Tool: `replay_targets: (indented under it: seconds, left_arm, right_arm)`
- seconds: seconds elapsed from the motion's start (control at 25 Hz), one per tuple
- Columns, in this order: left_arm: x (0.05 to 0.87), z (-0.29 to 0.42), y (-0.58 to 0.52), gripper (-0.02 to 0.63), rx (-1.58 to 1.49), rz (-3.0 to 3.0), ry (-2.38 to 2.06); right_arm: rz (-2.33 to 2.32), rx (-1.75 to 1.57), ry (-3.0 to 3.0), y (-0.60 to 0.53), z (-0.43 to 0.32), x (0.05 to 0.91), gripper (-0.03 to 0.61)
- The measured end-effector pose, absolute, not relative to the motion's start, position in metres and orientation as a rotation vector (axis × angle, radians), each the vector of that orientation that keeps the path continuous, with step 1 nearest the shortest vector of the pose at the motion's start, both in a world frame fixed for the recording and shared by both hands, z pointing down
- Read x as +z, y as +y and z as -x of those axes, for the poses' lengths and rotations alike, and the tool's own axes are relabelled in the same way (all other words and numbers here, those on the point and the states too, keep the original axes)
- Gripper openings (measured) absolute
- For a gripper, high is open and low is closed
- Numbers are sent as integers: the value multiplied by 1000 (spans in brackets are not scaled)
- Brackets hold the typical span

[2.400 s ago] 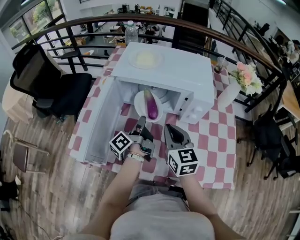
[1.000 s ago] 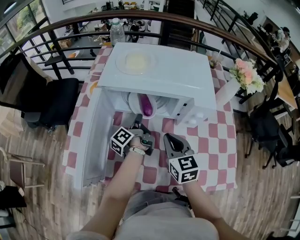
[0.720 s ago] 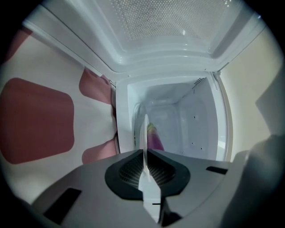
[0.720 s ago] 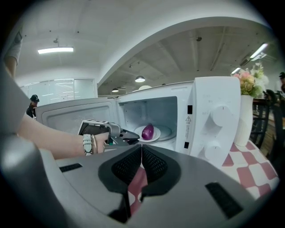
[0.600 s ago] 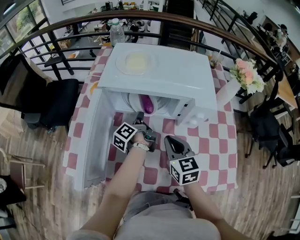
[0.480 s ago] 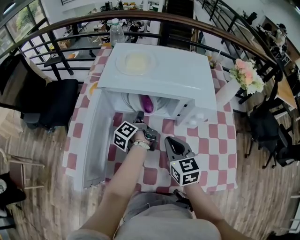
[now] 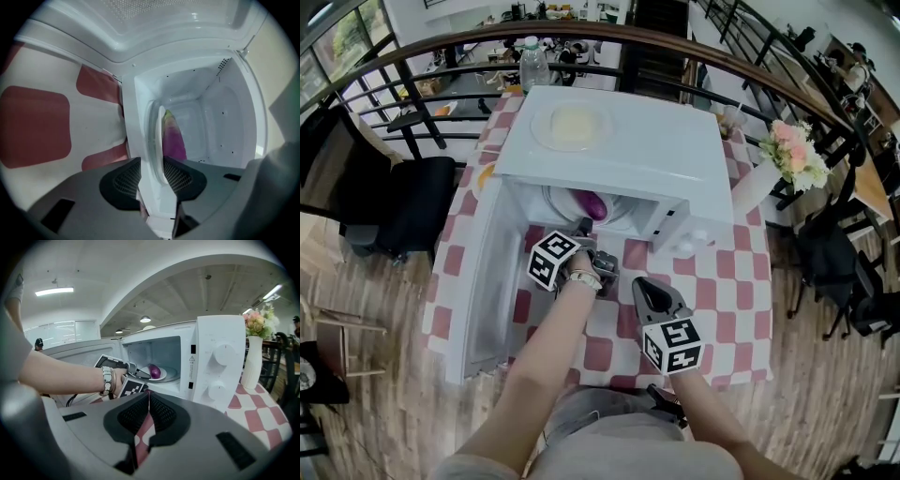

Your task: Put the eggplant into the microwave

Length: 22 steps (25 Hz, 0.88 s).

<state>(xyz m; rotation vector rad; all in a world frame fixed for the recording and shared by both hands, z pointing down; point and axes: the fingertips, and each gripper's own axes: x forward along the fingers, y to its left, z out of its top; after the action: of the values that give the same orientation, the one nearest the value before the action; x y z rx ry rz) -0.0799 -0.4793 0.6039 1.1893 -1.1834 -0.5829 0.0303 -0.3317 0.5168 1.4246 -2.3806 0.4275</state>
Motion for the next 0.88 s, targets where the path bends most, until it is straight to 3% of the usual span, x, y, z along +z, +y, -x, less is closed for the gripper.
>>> replay_targets:
  seconds: [0.76, 0.88]
  left_arm:
    - [593, 77, -473, 196, -408, -1253, -1165]
    - [583, 78, -464, 135, -398, -1318, -1180]
  right_arm:
    - [-1435, 470, -2406, -338, -28, 511, 26]
    - [-1437, 453, -2416, -337, -28, 507, 26]
